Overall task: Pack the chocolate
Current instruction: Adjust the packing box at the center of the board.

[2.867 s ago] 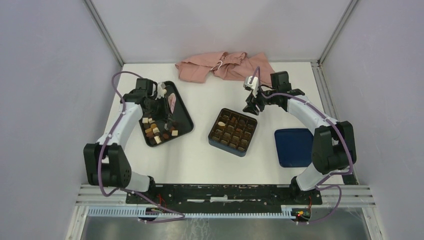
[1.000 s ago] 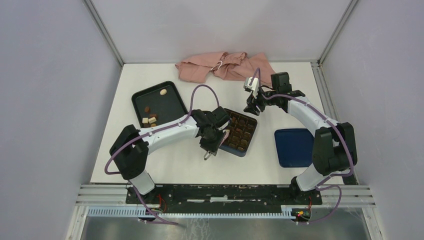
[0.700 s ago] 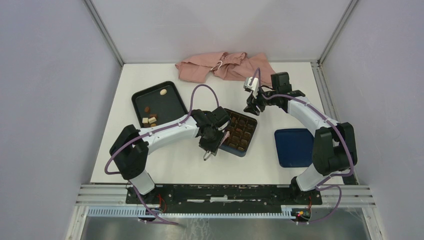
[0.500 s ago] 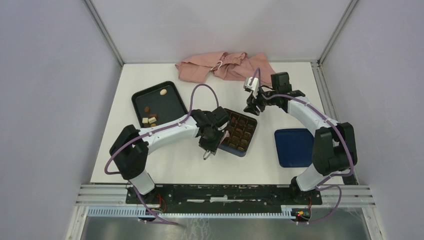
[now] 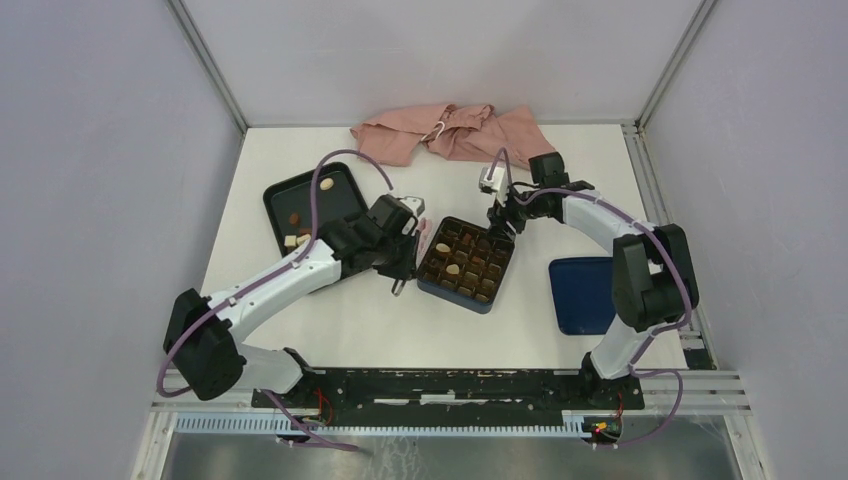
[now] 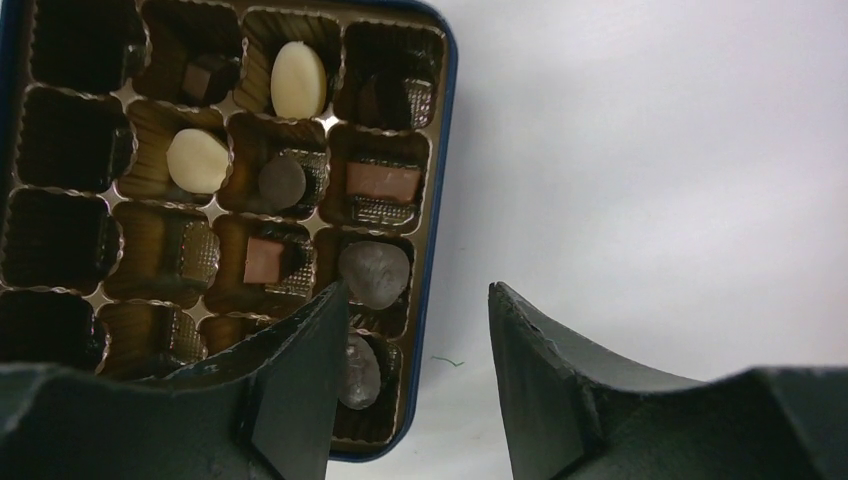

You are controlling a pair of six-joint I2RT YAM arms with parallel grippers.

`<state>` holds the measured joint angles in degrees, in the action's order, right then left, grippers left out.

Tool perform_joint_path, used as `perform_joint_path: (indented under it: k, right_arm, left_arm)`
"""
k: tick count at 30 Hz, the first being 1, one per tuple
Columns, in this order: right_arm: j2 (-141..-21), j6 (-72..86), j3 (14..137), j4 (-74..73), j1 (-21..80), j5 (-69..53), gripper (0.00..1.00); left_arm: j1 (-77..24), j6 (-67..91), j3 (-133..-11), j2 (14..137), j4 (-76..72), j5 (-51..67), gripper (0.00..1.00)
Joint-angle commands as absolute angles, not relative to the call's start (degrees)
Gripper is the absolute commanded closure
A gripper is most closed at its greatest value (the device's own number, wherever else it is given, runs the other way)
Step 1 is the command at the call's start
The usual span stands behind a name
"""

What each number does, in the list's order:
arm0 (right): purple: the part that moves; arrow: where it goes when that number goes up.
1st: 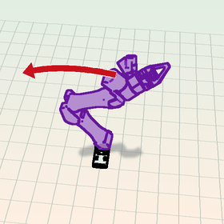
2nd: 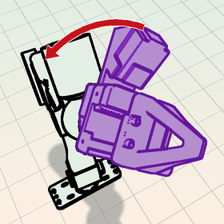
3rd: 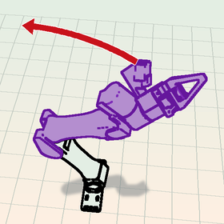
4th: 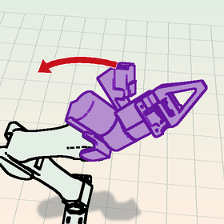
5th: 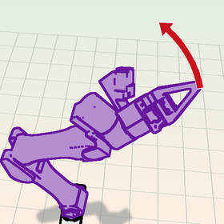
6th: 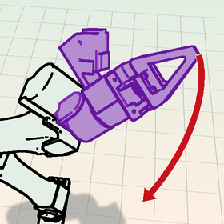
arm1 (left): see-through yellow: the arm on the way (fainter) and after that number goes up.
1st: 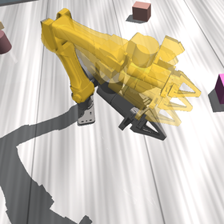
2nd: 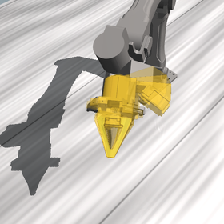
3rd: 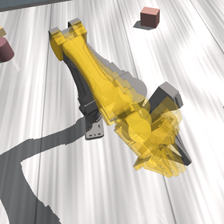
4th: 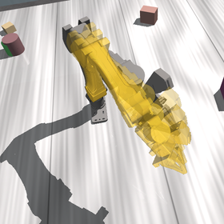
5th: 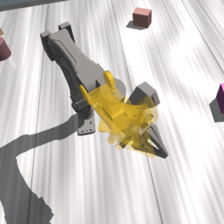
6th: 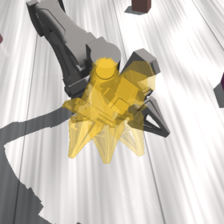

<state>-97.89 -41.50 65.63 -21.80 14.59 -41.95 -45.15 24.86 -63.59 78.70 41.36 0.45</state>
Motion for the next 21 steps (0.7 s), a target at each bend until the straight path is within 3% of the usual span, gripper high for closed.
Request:
perform_joint_path:
  k: [1, 14, 21]
  right_arm:
    - [-100.78, -43.59, 69.57, -25.15, 15.91, -39.64, 0.41]
    - [-103.77, -42.54, 69.27, -22.07, 19.24, -28.95, 0.48]
    - [-104.96, -42.87, 70.76, -23.52, 19.86, -29.27, 0.77]
  left_arm:
    - [-41.41, 27.82, -58.71, 74.80, 35.02, 3.47, 0.69]
    - [-38.32, 26.40, -56.52, 72.37, 34.91, 3.47, 0.68]
    - [-37.32, 26.10, -56.43, 70.73, 35.84, 2.65, 0.68]
